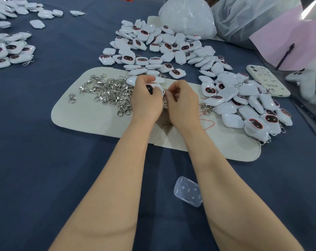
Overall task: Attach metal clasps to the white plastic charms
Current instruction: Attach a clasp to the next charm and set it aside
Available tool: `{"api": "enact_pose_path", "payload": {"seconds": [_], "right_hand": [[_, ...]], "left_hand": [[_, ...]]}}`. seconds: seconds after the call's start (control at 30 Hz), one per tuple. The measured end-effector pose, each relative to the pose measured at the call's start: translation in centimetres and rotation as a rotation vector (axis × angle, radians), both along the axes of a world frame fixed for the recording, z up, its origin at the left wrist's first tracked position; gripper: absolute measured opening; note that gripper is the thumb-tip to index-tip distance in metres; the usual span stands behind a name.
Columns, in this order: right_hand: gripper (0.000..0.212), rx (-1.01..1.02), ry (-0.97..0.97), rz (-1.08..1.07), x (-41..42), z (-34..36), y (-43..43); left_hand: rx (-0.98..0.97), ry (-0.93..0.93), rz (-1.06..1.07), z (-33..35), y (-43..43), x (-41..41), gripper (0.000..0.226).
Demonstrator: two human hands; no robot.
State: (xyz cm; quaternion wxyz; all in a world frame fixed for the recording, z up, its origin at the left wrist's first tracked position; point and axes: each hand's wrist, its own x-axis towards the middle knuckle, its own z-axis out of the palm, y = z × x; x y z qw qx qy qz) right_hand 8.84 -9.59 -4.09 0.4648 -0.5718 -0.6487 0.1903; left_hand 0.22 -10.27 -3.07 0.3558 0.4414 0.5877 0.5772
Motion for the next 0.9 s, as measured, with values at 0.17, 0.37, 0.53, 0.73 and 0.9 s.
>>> {"api": "enact_pose_path", "payload": {"seconds": [0.17,0.37,0.53,0.73,0.9], "right_hand": [[0.015,0.017,-0.011,0.026,0.06,0.11,-0.11],[0.005,0.024,-0.098,0.069,0.25,0.24,-0.28],[0.009,0.023,-0.199,0.099,0.37,0.18,-0.3],[0.015,0.021,-0.041,0.035,-0.01,0.21,-0.33],[0.017,-0.014,0.143,0.075,-0.18,0.54,-0.47]], "left_hand": [[0.015,-0.002,-0.009,0.12,0.04,-0.13,0.024],[0.016,0.027,-0.005,0.05,0.0,-0.21,0.026],[0.044,0.182,-0.03,0.29,-0.2,-0.11,0.029],[0.023,0.024,-0.042,0.52,-0.06,0.12,0.028],[-0.088,-0.485,-0.017,0.78,0.55,-0.23,0.026]]}}
